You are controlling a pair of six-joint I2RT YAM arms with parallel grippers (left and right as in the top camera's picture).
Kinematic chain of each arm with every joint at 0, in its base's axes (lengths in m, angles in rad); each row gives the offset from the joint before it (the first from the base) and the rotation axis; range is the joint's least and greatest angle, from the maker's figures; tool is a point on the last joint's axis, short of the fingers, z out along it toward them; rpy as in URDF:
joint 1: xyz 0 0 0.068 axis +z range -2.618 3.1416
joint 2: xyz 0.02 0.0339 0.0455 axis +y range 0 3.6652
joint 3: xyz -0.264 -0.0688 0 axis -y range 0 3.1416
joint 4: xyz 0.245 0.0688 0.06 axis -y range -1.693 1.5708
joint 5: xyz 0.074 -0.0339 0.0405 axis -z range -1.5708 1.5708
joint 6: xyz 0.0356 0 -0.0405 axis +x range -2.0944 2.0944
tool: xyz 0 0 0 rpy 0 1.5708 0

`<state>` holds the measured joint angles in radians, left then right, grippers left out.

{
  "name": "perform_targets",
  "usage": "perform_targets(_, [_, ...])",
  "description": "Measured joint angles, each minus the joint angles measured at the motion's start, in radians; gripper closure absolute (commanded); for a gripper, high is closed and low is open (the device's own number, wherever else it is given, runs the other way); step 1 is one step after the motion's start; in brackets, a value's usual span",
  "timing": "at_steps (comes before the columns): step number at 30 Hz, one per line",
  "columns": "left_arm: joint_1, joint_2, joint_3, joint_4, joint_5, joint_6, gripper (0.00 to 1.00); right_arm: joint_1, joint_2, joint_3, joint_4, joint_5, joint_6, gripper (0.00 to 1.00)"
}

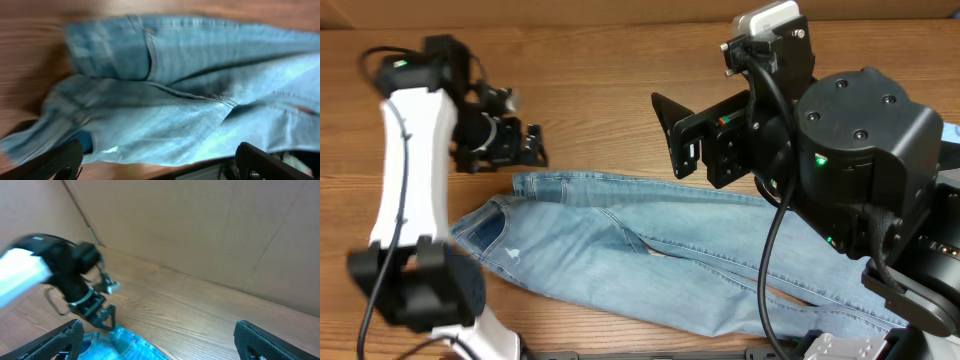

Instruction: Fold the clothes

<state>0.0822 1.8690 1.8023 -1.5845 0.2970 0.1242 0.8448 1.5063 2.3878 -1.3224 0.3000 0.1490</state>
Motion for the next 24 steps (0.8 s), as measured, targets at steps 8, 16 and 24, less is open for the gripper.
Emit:
perform_targets(8, [-0.095, 0.135, -0.042, 0.009, -0.001, 0.031, 0.0, 0.0, 0.0, 0.0, -0.007, 0.0, 0.005, 0.0])
perform_targets(16, [-0.193, 0.143, -0.203, 0.216, -0.039, 0.05, 0.0, 0.0, 0.0, 0.0, -0.013, 0.003, 0.004, 0.0])
perform_targets(24, [-0.303, 0.143, -0.376, 0.304, -0.047, 0.069, 0.5, 0.0, 0.0, 0.0, -0.014, 0.003, 0.005, 0.0])
